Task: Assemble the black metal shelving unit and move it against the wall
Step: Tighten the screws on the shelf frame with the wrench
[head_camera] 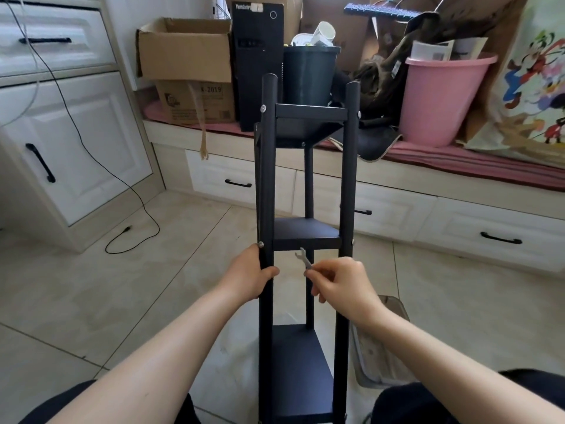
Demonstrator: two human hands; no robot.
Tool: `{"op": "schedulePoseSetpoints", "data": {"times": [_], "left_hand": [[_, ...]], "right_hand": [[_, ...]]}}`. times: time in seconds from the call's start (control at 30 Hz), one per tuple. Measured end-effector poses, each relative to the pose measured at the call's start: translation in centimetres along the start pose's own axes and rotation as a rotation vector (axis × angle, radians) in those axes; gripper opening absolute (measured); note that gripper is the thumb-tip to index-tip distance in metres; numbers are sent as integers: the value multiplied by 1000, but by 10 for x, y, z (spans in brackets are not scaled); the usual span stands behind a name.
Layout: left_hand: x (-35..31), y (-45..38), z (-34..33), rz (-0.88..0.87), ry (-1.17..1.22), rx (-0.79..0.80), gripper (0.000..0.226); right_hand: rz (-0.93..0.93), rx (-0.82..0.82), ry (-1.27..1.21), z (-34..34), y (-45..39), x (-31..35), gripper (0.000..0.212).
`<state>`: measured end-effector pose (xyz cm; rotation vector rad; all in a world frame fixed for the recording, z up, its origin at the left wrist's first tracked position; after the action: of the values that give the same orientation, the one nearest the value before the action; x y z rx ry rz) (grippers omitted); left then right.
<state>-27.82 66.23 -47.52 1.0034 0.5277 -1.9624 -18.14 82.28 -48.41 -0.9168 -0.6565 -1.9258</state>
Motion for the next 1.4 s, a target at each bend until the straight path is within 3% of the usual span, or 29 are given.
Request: {"op": "schedulePoseSetpoints", "data": {"times": [0.17, 0.47, 1.4], "left_hand": [[2, -1, -2, -4, -5, 4, 43], [4, -7, -1, 5, -8, 3, 42], [8, -18, 0, 33, 33, -2, 47]], "right_hand": [[-171, 46, -26, -24, 2, -8, 16], [-273, 19, -241, -43, -5, -6, 22], [-14, -141, -133, -59, -31, 2, 17]]}}
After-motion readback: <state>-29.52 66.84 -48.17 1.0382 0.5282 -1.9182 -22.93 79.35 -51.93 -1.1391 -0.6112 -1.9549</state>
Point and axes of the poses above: each hand's wrist, its own y-axis away from the middle knuckle, its own z-axis out of the back of the hand, x = y × z, the point moved 1 cm from there along -y, towards the middle knuckle, and after that the axes turned 15 degrees about -z, right-handed, at the moved point
